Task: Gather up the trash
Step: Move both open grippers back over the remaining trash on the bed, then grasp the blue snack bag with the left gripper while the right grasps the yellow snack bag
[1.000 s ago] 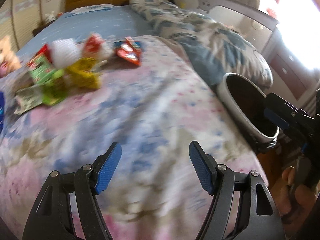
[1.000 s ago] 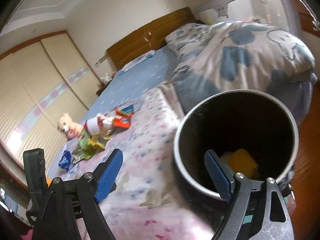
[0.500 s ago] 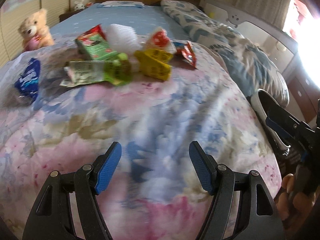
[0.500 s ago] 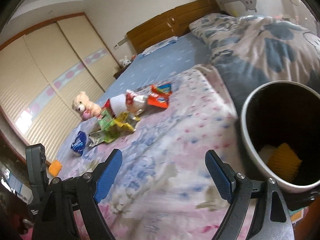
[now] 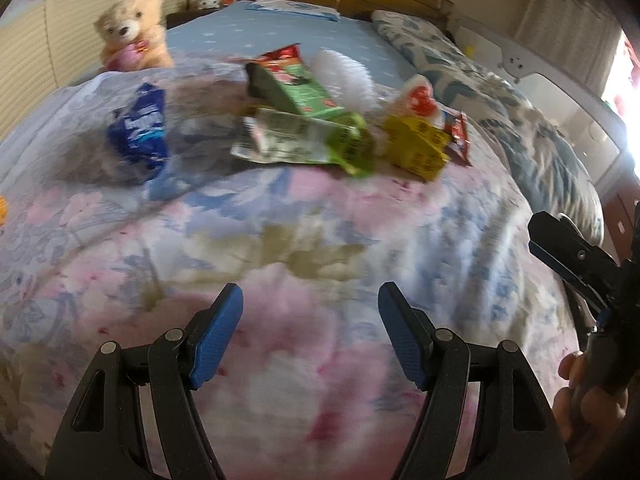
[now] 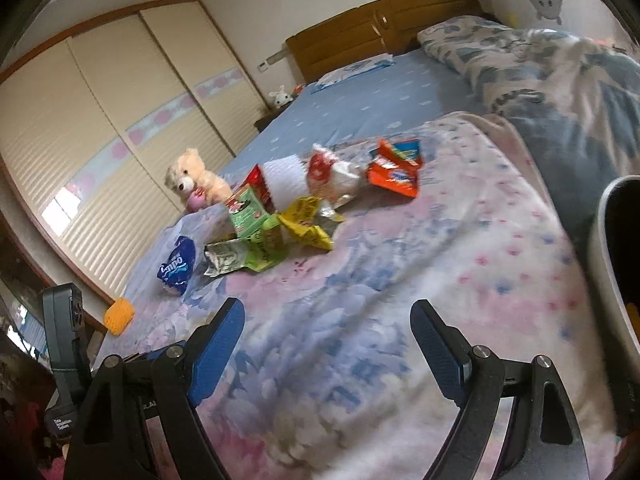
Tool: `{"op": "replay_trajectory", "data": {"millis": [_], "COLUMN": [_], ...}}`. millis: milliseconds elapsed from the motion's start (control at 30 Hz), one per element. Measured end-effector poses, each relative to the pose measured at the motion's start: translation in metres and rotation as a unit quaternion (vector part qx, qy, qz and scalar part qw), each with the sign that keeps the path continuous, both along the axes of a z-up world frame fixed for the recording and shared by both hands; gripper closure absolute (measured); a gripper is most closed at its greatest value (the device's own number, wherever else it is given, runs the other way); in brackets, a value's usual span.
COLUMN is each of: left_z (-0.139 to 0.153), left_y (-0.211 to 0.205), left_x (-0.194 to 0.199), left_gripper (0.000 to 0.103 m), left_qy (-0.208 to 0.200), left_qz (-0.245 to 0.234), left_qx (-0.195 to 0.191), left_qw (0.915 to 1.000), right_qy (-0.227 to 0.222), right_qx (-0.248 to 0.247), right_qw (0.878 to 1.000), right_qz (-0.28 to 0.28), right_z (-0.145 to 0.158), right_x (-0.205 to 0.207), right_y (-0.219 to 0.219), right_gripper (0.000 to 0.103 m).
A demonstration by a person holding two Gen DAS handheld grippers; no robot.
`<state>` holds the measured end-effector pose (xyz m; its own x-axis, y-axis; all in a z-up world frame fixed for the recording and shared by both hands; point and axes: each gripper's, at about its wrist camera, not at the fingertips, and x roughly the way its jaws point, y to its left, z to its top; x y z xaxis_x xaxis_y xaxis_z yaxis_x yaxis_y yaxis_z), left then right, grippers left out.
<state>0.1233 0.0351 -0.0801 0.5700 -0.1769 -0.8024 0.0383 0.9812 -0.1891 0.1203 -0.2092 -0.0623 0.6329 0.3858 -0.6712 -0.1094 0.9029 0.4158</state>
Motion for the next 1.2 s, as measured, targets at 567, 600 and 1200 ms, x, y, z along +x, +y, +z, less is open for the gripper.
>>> {"op": "replay_trajectory", "data": {"millis": [567, 600, 1200], "left_z": [0.004, 0.005, 0.000], "left_y": [0.085, 0.088, 0.114], "left_x": [0.042, 0.045, 0.087], "left_gripper": [0.031, 0.030, 0.067], "left_qy": [-0.008, -0.010, -0.023], "left_qz": [0.103, 0.107, 0.116], "left_qx": [0.008, 0.008, 0.024], "left_qw": [0.9946, 0.9942, 0.9927], "right_qy": [0.017, 0.018, 0.050], "right_qx": [-0.016, -0.016, -0.039], "right_qw": [0.999, 0.999, 0.998], "right_qz": [0.025, 0.025, 0.020], "right_z": [-0.018, -0.019, -0.043], "right_x": [0.062, 0.067, 0.107], "right_y": [0.043, 0.043, 0.050], "right_gripper": [0.017, 0.017, 0.067]}}
